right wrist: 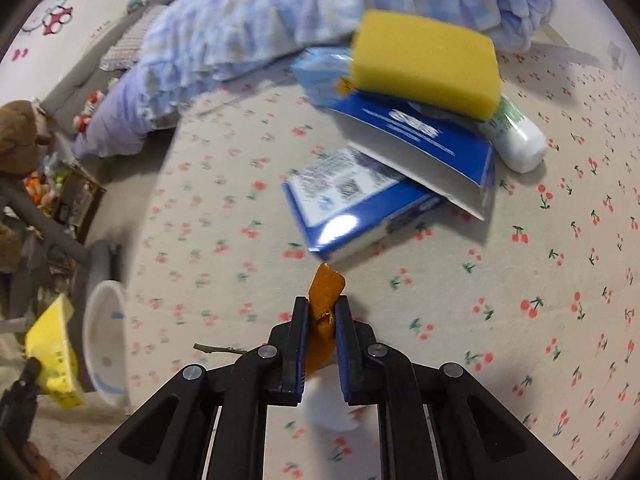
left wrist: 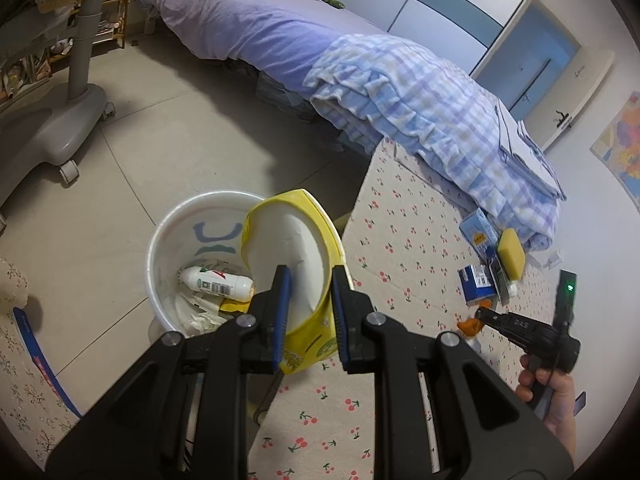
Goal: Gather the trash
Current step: 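Drop the paper bowl from the left tool into the wastebasket while the right tool carries the peel over, then open the right tool over the wastebasket to drop the orange peel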
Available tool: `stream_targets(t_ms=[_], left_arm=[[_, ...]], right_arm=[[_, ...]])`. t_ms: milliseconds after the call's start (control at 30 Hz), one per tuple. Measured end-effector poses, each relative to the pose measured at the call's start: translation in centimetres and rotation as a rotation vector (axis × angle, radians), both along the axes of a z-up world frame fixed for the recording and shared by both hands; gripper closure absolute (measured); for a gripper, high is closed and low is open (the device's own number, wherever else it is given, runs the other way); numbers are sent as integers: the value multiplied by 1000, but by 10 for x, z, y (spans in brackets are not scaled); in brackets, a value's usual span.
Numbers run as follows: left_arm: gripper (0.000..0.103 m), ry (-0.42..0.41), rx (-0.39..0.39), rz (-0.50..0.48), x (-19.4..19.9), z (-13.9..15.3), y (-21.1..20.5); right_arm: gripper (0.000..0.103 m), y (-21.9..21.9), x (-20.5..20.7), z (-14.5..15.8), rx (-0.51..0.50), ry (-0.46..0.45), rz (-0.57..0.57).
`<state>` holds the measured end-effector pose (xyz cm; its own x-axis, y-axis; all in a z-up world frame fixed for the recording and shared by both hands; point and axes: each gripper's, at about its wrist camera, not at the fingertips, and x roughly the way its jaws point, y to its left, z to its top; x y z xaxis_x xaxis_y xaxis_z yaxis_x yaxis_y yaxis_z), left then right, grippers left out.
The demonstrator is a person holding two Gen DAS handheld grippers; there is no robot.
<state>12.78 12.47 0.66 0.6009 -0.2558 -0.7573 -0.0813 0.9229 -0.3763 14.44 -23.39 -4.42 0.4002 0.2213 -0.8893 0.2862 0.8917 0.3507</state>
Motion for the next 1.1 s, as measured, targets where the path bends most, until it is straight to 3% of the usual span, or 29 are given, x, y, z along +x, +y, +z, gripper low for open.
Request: stream_targets(t_ms=[433,500,533,567,767,867,1100], left_arm=[[78,18,6,99,8,-6,43],[62,58,14,116,11,-10,49],[44,85,18,136,12,-13,54],[34,96,24,149,11,-14,57],[21,162,167,193,3,-17,72],[20,178,221,202,-1,-21,82],[18,203,274,213,-10,-28,103]], right_arm=[[90,75,-5,63,60,-182,161],[90,93,-1,64,75,-193,185],[90,101,1,63,81,-193,194],[90,112,4,61,88,-191,204],[90,156,14,49,110,-189,238],[90,177,18,43,109,-190,254],[89,212,23,32,106,-209,293]])
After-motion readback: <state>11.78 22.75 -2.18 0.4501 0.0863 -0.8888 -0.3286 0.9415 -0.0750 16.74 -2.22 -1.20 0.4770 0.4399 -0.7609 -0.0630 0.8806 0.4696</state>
